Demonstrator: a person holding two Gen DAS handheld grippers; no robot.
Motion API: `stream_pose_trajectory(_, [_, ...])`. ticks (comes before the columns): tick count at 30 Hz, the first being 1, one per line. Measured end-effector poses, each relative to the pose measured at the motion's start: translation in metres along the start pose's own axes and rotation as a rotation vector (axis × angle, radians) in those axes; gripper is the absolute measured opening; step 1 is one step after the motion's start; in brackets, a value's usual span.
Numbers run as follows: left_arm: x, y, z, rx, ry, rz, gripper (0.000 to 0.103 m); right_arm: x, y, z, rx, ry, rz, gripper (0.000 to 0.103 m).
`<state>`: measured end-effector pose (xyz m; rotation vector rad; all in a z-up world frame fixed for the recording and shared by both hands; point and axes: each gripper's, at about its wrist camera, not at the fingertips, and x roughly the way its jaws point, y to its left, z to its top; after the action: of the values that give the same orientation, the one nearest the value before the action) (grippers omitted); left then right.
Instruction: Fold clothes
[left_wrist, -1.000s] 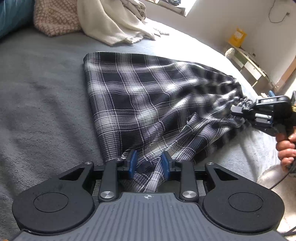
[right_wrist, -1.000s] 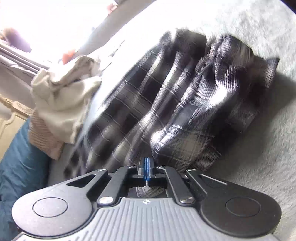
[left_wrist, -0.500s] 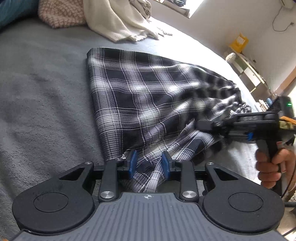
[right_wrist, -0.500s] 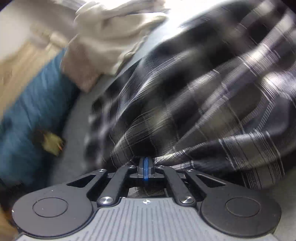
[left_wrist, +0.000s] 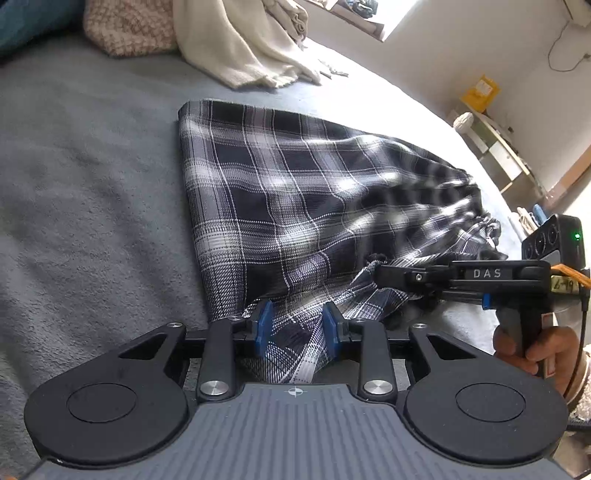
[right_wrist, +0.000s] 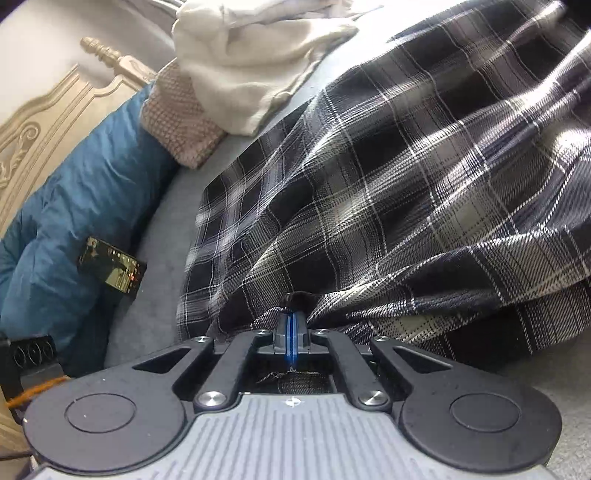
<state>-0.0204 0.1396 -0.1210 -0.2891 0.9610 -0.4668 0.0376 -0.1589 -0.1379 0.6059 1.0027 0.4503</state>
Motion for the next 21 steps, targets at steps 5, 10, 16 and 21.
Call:
stream_pose_trajectory(5, [-0.014,-0.009,0.004,0.055,-0.044,0.038,0.031,-0.020,-0.006,-0.019,-0.038,-0.004,-0.015,0.000])
stream_pose_trajectory(10, [-0.017,-0.009,0.009,0.048,-0.069,0.044,0.032,-0.021,-0.003,-0.026,-0.095,-0.013,-0.037,0.000])
stream_pose_trajectory(16, [-0.008,-0.014,0.011,0.057,-0.047,0.064,0.032,-0.016,0.005,-0.028,-0.142,-0.021,-0.060,0.000])
stream_pose_trajectory(21, [-0.005,-0.014,0.009,0.058,-0.039,0.071,0.032,-0.014,0.005,-0.028,-0.143,-0.020,-0.059,0.000])
